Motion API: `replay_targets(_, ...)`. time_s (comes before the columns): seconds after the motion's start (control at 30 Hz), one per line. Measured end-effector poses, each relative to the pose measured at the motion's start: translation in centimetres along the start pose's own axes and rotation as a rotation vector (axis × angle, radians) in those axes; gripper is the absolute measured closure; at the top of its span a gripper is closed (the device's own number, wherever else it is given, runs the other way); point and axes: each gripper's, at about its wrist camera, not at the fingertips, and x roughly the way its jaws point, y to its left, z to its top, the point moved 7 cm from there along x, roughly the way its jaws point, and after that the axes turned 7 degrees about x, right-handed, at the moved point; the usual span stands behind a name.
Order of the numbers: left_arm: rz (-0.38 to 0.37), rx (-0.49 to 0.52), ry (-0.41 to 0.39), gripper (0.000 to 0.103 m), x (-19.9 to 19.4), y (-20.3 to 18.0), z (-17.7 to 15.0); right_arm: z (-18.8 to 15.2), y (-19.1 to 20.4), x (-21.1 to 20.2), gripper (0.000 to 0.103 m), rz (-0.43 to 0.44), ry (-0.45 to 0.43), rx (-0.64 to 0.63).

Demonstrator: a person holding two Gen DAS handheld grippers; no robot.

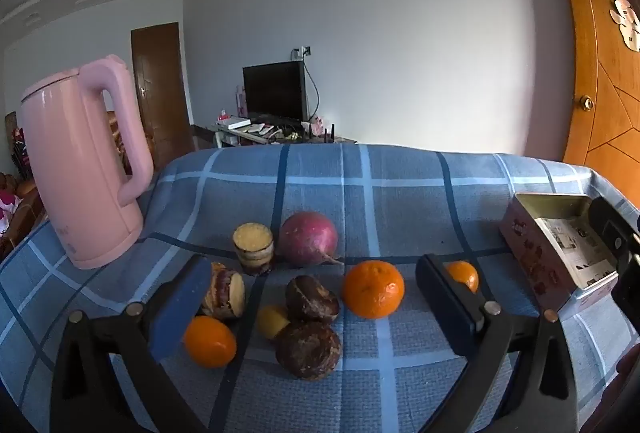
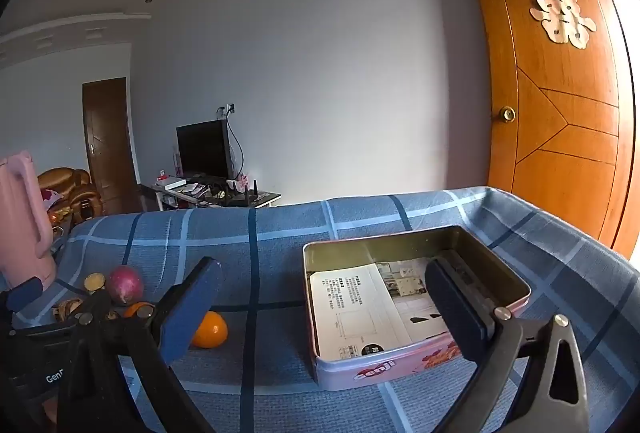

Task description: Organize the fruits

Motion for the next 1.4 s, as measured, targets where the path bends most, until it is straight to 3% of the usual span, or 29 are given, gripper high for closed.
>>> replay_targets(0.2, -0.013, 0.015, -0.028, 0.0, -0.8, -0.7, -0.1, 0.1, 0.7, -0.9, 0.001, -0.001, -0.027, -0.011)
replay_targets(0.5, -0.019, 0.005, 0.022, 0.0, 0.2, -0.3, -0.1, 0.2, 0.0, 0.1, 0.001, 0.006, 0.014, 0.021)
replay_targets(1.4, -0.026, 0.036, 0.008, 0.0, -0.2, -1.0, -0.1, -0.1, 0.0, 0.4, 0.001, 0.001, 0.018, 0.013)
